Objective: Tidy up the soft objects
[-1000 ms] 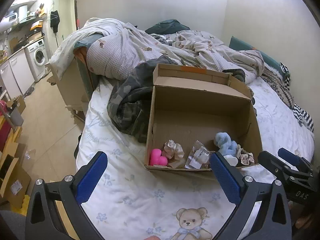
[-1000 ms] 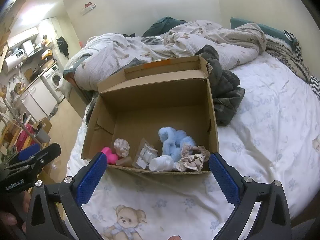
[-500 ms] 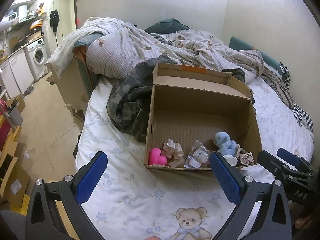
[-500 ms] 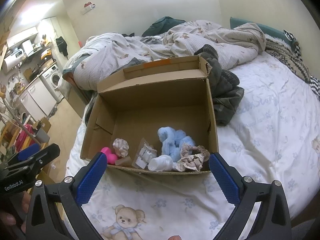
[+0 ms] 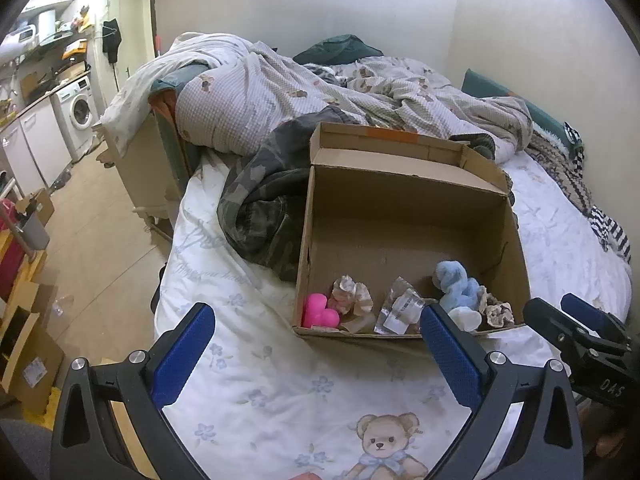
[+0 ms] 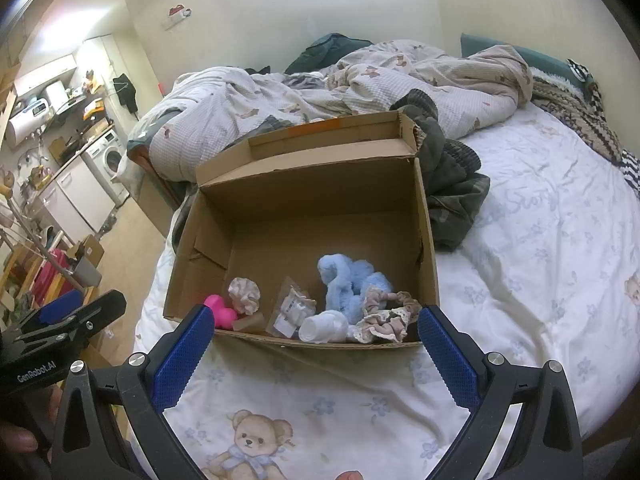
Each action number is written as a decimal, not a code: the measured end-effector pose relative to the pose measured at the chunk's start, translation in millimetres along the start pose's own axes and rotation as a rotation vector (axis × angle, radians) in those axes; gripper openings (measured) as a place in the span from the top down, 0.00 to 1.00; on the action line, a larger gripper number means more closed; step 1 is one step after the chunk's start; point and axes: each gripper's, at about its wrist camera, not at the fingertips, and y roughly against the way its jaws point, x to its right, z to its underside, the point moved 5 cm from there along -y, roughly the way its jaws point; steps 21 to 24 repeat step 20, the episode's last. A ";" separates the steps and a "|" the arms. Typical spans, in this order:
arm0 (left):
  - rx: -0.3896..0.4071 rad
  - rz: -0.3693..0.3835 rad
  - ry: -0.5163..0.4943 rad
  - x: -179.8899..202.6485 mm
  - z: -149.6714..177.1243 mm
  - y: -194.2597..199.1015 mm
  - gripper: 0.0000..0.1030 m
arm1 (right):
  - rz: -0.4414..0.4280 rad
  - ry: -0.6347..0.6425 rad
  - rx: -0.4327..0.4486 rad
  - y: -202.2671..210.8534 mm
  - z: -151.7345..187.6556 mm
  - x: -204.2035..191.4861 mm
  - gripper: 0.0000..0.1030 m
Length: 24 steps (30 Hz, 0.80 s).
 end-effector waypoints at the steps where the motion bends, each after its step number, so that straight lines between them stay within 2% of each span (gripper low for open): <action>1: 0.000 0.000 -0.001 0.1 -0.5 -0.4 0.01 | -0.001 0.000 -0.001 -0.1 0.1 0.0 0.00; 24: -0.019 0.000 0.011 -1.3 1.5 -7.6 0.01 | -0.010 -0.003 -0.010 -2.7 2.3 -7.3 0.00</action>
